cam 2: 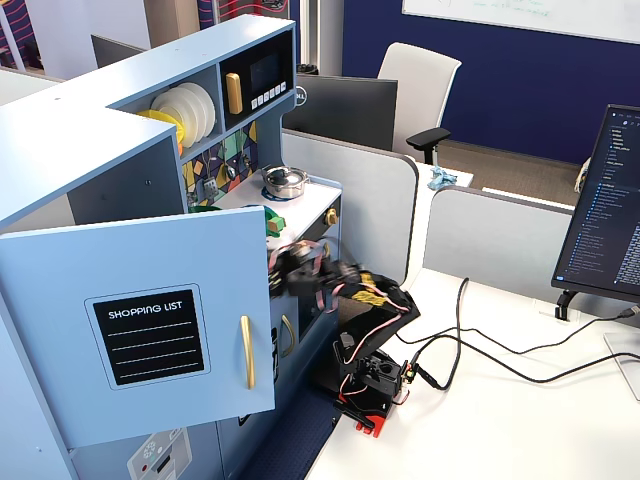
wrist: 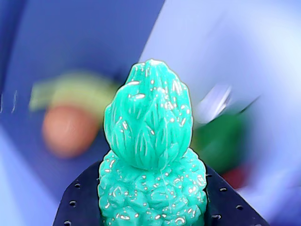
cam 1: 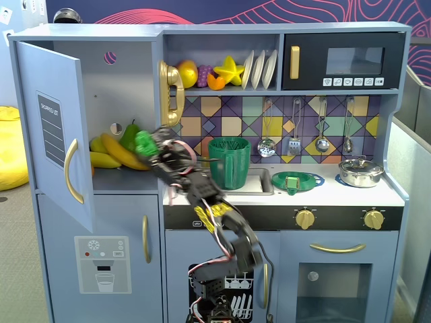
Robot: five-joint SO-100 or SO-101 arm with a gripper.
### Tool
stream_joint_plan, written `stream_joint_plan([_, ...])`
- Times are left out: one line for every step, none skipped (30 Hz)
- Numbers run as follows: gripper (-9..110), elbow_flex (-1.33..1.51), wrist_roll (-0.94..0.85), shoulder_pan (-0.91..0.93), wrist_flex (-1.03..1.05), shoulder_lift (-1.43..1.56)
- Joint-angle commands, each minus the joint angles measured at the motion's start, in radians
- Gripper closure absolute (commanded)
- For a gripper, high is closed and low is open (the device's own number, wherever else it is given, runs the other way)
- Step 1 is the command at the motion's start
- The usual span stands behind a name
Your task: Pick up the green pineapple from the left cabinet and place it in the green recipient
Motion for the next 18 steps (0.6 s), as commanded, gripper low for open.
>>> stream_joint_plan([101,-0.052,0.074,0.239,0.107,0.106])
stream_joint_plan([101,-0.058,0.097,0.31,0.114,0.101])
stream_joint_plan([101,-0.061,0.107,0.379,0.112,0.089])
stream_joint_plan([101,-0.069,0.129,0.44,0.098,0.069])
stream_joint_plan([101,-0.08,0.175,0.495,0.075,0.043])
stream_joint_plan([101,-0.084,0.219,0.545,0.029,0.014])
stream_joint_plan([101,-0.084,0.233,0.581,-0.023,-0.02])
stream_joint_plan([101,-0.084,0.255,0.606,-0.08,-0.058])
stream_joint_plan([101,-0.089,0.308,0.624,-0.146,-0.097])
stream_joint_plan([101,-0.094,0.367,0.635,-0.213,-0.135])
stream_joint_plan([101,-0.101,0.387,0.638,-0.273,-0.175])
stream_joint_plan([101,-0.112,0.394,0.641,-0.334,-0.219])
stream_joint_plan([101,-0.127,0.4,0.641,-0.39,-0.264])
stream_joint_plan([101,-0.152,0.4,0.646,-0.42,-0.307])
stream_joint_plan([101,-0.181,0.396,0.647,-0.443,-0.348])
stream_joint_plan([101,-0.206,0.396,0.647,-0.471,-0.387])
stream_joint_plan([101,-0.229,0.394,0.647,-0.499,-0.426])
stream_joint_plan([101,-0.253,0.388,0.644,-0.515,-0.462])
